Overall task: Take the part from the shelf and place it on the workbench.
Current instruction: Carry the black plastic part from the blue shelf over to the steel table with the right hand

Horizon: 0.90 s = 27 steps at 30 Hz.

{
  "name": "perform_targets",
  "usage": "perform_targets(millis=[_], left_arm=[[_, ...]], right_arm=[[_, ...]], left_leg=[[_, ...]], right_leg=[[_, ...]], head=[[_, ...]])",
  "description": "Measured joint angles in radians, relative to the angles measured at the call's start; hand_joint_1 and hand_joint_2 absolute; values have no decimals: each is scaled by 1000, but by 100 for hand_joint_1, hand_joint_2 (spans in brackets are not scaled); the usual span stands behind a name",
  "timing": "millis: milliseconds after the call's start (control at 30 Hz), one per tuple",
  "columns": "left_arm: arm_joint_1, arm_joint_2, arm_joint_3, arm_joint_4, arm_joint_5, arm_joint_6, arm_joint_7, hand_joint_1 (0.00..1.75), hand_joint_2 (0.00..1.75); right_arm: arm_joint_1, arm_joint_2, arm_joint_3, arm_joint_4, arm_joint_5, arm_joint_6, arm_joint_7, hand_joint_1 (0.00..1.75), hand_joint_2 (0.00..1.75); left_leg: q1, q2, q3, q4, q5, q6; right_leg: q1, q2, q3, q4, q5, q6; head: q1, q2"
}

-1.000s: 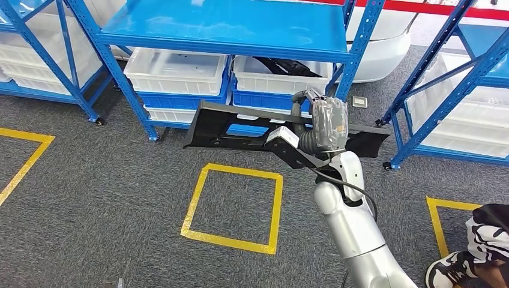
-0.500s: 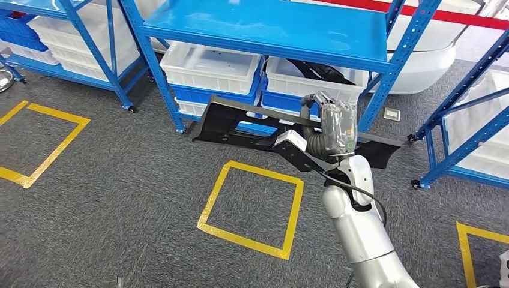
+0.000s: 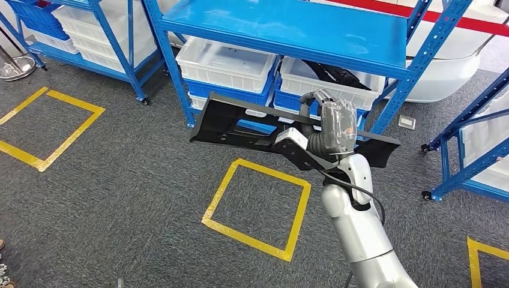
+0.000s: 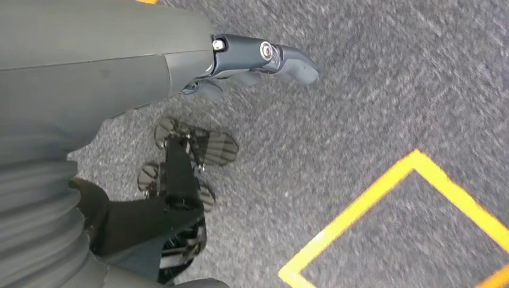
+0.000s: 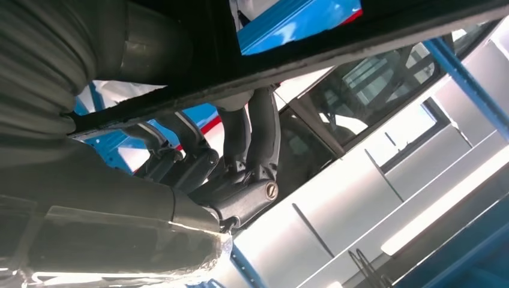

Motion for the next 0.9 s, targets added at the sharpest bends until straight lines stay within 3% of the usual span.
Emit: perform_targets(millis=[33,100,167,233,267,300,333,400,467,533,567,633,700,733,767,800,833,900], left_arm=[[0,0,1,0,-2,0,0,0,175],[1,-1,2,0,-5,0,-1,0,175],[-2,-3,3,0,-8,0,-1,0,175],[-4,-4,3,0,-12,0,-1,0,175],[-4,-4,3,0,-12,0,-1,0,175],[-3,-4,3,0,-12,0,-1,0,175],[-2,-4,3,0,-13,0,-1,0,175],[-2,-6,3,0,-13,0,-1,0,175],[-2,-6,3,0,-13,0,-1,0,175],[2,-5,3,0,-13,0,-1,0,175],[4,-4,3,0,-13,1,-1,0,175],[4,-3,3,0,-13,1,-1,0,175],[2,-3,3,0,-14,2,-1,0,175],[1,-3,3,0,-14,2,-1,0,175],[2,-3,3,0,-16,3,-1,0,175],[2,-3,3,0,-17,4,-1,0,175],[2,-2,3,0,-19,5,-1,0,175],[1,0,3,-2,-26,7,-2,0,175]], right_arm=[[1,0,0,-2,0,0,0,175,175],[6,0,-2,-7,2,0,0,175,175],[13,-1,-8,-13,5,-1,-1,175,175],[30,-1,-16,-17,7,-1,-1,175,175],[42,-2,-18,-18,8,-2,-1,175,175],[52,-3,-20,-20,8,-2,-1,175,175],[58,-3,-22,-24,9,-2,-1,175,175],[63,-4,-24,-31,9,-2,-1,175,175],[64,-2,-25,-37,9,-2,-1,175,175],[66,0,-25,-40,10,-2,-1,175,175],[67,2,-26,-42,10,-2,-1,175,175],[67,7,-27,-47,10,-2,-1,175,175],[70,10,-27,-51,11,-2,-1,175,175],[72,10,-27,-53,12,-1,-1,175,175],[77,11,-28,-55,14,1,-1,175,175],[81,13,-30,-57,16,3,-1,175,175],[86,15,-31,-61,18,5,-1,175,175],[92,19,-36,-70,21,6,-1,175,175]], left_leg=[[-2,-10,1,-6,3,7],[2,-28,14,-28,16,21],[7,-46,24,-47,28,30],[7,-68,23,-49,30,34],[7,-80,22,-49,31,34],[7,-93,22,-48,30,33],[8,-106,21,-46,30,31],[6,-127,18,-35,25,23],[3,-142,10,-22,19,10],[5,-152,1,-18,18,-1],[8,-151,-2,-14,17,-5],[11,-120,-20,25,-7,-16],[16,-74,-75,138,-64,-28],[20,-62,-109,202,-90,-32],[23,-56,-136,249,-103,-35],[24,-53,-145,260,-97,-35],[25,-50,-133,232,-74,-33],[19,-24,-67,103,-15,-17]], right_leg=[[0,-8,3,-4,0,5],[0,7,-3,8,-9,12],[-2,47,-43,91,-49,9],[-5,67,-107,221,-98,5],[-7,70,-129,261,-108,8],[-9,71,-134,263,-101,16],[-11,74,-117,223,-78,26],[-19,94,-54,86,-21,42],[-21,108,-16,8,4,37],[-19,100,-12,2,8,21],[-21,95,-11,2,9,15],[-26,82,-5,-1,10,0],[-22,68,-1,-1,7,-13],[-19,60,0,-1,6,-16],[-15,52,1,-1,4,-18],[-13,44,1,-1,3,-19],[-11,36,2,-1,1,-19],[-7,22,6,-1,-2,-18]], head=[[-1,0],[1,0],[6,0],[8,0],[8,0],[8,0],[8,0],[9,0],[9,0],[9,0],[8,0],[2,0],[-5,0],[-6,0],[-6,0],[-6,0],[-6,0],[-6,0]])
